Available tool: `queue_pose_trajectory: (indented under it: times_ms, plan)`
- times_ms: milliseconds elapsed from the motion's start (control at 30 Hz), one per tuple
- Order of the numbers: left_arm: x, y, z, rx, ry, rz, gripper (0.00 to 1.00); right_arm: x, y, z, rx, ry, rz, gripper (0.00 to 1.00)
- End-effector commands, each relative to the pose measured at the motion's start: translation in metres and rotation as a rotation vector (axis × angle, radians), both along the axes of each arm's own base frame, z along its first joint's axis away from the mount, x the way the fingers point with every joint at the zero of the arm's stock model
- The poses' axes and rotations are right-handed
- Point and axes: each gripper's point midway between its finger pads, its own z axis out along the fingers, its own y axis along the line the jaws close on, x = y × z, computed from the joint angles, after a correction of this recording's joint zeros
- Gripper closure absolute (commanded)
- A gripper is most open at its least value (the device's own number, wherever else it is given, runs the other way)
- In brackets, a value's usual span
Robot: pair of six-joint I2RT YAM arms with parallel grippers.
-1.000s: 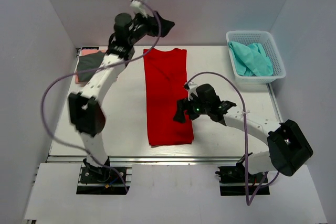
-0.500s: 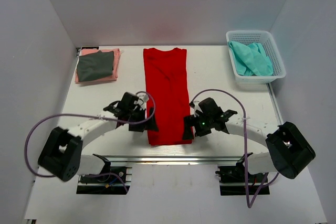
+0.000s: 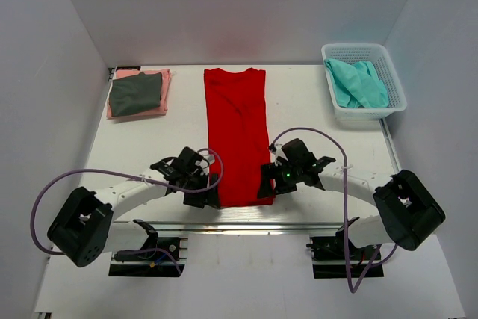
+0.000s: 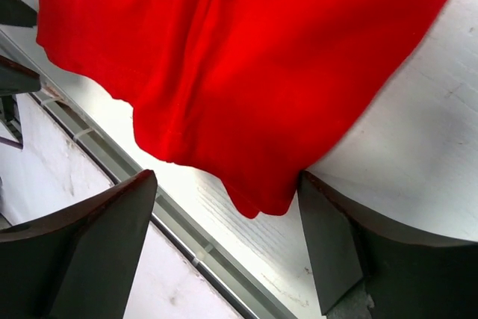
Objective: Fold and stack the t-shirts
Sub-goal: Fold the tshirt
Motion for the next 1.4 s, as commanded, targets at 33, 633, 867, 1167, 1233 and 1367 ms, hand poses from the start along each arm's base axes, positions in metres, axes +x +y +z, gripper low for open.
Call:
queue_pose_trajectory:
  times_ms: [33,633,867,1167,1233,1367]
  plan:
    - [0.003,0.003,-0.006,0.049,-0.02,0.003,0.26,-0.011,-0.013,-0.018,-0.073,0.059,-0.019,0.21]
    - [0.033,-0.02,-0.015,0.054,-0.103,-0.002,1.0,0.001,-0.02,-0.026,-0.158,0.054,-0.065,0.87]
    - [0.05,-0.033,0.029,-0.028,-0.217,-0.011,1.0,0.023,-0.013,-0.004,-0.162,-0.024,-0.058,1.0]
    - [0.11,-0.033,0.059,0.024,-0.315,0.098,1.0,0.107,-0.002,0.048,-0.236,-0.213,-0.209,1.0]
    - [0.126,-0.034,0.067,0.046,-0.338,0.127,1.0,0.118,-0.008,0.043,-0.288,-0.219,-0.219,1.0]
    - [0.164,-0.022,0.073,0.074,-0.359,0.2,1.0,0.169,0.0,0.07,-0.288,-0.307,-0.279,1.0]
